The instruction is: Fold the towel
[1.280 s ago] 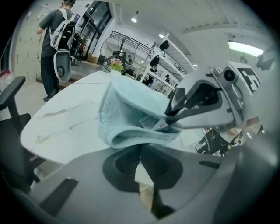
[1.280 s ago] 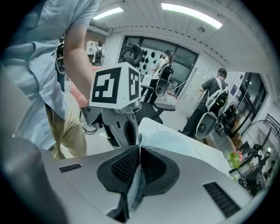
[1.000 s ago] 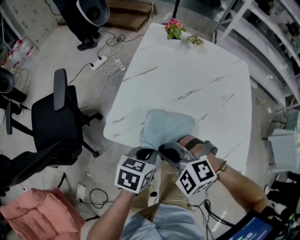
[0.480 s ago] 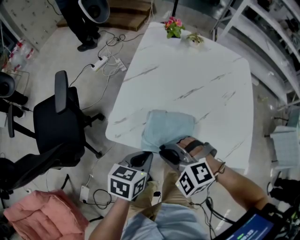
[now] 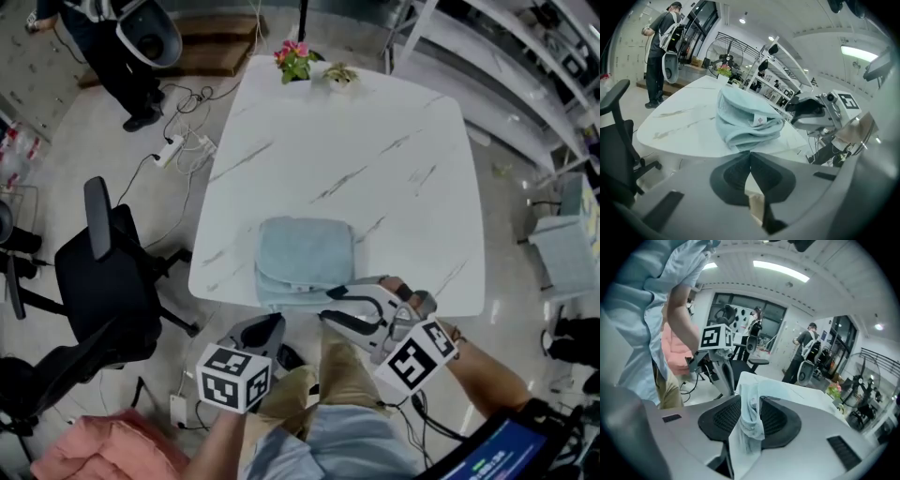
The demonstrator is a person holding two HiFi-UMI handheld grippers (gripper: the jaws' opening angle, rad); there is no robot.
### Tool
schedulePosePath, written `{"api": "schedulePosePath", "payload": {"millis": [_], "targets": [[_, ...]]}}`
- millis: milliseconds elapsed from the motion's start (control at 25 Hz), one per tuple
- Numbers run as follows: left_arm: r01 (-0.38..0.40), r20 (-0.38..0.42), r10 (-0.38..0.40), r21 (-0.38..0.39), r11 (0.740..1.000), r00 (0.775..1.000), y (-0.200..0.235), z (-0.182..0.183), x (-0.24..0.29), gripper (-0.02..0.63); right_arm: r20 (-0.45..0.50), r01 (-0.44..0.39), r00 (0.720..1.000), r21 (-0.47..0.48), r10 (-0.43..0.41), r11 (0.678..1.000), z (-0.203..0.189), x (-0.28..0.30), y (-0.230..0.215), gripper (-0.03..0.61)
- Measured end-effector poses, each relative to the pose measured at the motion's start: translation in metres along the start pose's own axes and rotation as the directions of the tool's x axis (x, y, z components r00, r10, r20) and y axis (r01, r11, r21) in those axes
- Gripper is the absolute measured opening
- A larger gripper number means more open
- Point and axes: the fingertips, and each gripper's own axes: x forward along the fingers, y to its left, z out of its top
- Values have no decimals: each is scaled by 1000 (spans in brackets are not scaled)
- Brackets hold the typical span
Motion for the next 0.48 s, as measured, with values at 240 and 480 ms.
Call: {"api": "schedulePosePath", "payload": {"millis": [240,480], "targets": [[29,55,-35,98,995,998,-26,37,-19,8,-42,199,980,169,-195,965,-35,-29,-54,50],[15,127,-45,233,972,991,-48,99,-14,8,-31,124,992,343,-120,931,-28,-15,-56,34]]}}
